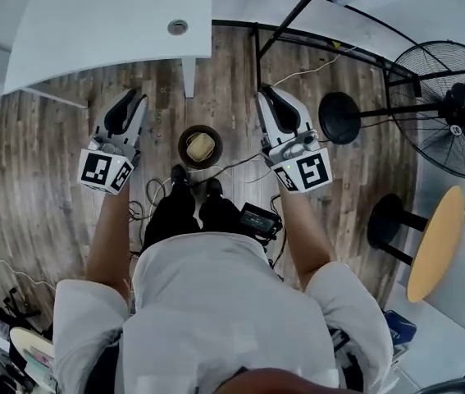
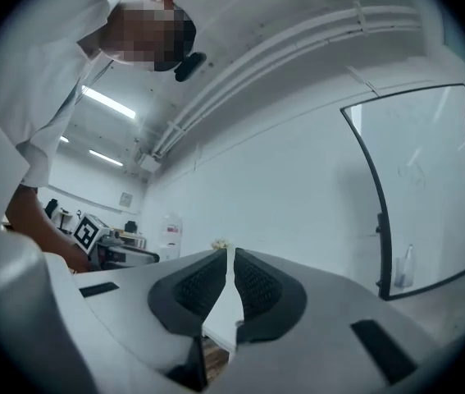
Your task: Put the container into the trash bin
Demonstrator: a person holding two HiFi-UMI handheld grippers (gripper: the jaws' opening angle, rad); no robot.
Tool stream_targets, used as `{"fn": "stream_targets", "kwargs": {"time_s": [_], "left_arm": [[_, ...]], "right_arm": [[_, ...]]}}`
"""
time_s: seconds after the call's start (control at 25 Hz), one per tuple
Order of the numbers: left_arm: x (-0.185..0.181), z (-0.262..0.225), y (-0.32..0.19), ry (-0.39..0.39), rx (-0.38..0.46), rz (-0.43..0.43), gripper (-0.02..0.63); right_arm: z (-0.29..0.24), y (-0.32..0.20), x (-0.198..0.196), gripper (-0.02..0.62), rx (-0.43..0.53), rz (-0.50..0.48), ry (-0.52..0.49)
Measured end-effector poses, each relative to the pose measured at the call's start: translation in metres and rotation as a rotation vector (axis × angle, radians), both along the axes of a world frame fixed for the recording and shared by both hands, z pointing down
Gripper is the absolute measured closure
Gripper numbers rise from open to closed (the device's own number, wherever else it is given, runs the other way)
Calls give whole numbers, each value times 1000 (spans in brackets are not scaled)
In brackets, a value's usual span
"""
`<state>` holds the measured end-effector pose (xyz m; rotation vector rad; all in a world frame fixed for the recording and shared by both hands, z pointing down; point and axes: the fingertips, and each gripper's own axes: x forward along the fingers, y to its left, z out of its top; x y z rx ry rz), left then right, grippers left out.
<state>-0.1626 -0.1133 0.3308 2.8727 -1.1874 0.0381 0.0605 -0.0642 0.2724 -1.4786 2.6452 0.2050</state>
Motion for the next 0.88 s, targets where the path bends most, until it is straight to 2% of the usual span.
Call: {"fn": "stream_targets", "kwargs": {"time_s": [0.12, 0.32, 0.44, 0.6, 0.72, 0.88], "left_arm": [[-14, -66, 26, 42, 84, -71, 516], [-31, -126, 68, -6, 200, -159, 559], [-38, -140, 104, -32, 228, -200, 585], [-58, -144, 139, -32, 237, -261, 592], [-70, -142, 161, -1, 235, -292, 591], [-77, -133, 188, 14, 209, -287, 591]], "right_arm": [[-41, 30, 5, 545, 37, -31, 4], [-72, 64, 15, 548, 46, -70, -62], [-77, 87, 24, 552, 56, -51, -74], [-82, 112, 26, 558, 137, -8, -41], [-73, 121, 16, 557, 121, -15, -23], [-62, 130, 4, 557, 84, -32, -20]]}}
